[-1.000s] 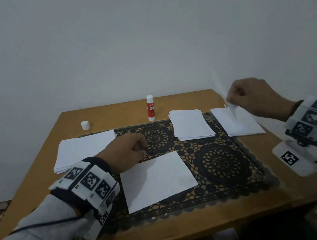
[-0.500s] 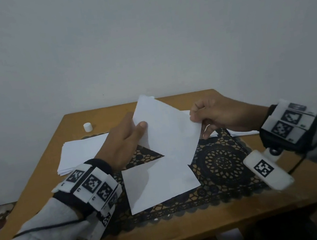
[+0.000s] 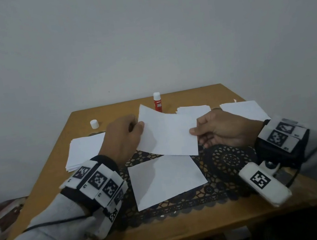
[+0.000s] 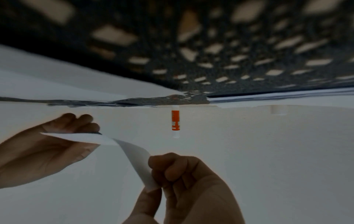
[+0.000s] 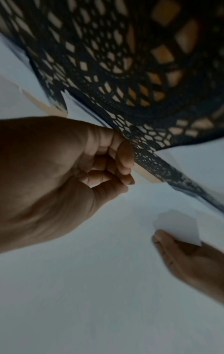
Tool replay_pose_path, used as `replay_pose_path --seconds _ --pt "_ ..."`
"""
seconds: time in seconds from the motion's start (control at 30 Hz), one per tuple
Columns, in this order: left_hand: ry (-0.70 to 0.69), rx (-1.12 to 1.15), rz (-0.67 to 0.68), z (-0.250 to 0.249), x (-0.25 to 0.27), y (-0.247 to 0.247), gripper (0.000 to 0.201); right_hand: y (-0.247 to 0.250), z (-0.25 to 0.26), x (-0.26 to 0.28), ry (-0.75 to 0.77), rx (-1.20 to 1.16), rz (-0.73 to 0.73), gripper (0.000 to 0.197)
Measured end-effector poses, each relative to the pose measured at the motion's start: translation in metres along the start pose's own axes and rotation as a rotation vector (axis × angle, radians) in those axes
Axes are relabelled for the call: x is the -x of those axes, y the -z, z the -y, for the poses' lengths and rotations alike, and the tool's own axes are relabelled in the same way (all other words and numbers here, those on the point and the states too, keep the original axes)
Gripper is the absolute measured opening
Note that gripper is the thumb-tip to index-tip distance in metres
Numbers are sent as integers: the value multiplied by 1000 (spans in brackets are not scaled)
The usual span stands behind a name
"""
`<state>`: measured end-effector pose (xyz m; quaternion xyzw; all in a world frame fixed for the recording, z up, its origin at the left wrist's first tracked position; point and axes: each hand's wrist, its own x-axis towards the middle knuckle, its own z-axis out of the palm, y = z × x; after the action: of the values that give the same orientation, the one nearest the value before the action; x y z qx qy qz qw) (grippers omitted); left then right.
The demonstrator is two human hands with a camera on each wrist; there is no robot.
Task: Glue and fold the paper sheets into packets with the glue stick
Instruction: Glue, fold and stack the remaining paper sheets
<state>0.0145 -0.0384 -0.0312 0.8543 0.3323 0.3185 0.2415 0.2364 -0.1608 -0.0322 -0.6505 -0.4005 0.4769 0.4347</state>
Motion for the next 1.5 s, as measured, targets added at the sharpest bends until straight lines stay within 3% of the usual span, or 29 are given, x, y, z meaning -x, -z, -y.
replay_pose_path --seconds 0.1,0.17,0.3,0.53,0.7,1.17,1.5 --pt "-18 51 63 -1 1 8 6 -3 -1 -2 2 105 -23 23" --pt "20 113 117 -1 4 18 21 -5 0 -1 7 162 4 23" --pt "179 112 356 -1 13 32 47 -4 4 3 2 328 67 26" --pt "398 1 590 -4 22 31 26 -13 -2 0 18 587 109 31" --pt "476 -111 662 -1 25 23 40 -18 -3 -2 21 676 129 35" --pt "440 -202 654 3 32 17 44 -22 -11 -3 146 796 130 33" --pt "406 -227 638 5 34 17 42 -24 -14 -5 149 847 114 33"
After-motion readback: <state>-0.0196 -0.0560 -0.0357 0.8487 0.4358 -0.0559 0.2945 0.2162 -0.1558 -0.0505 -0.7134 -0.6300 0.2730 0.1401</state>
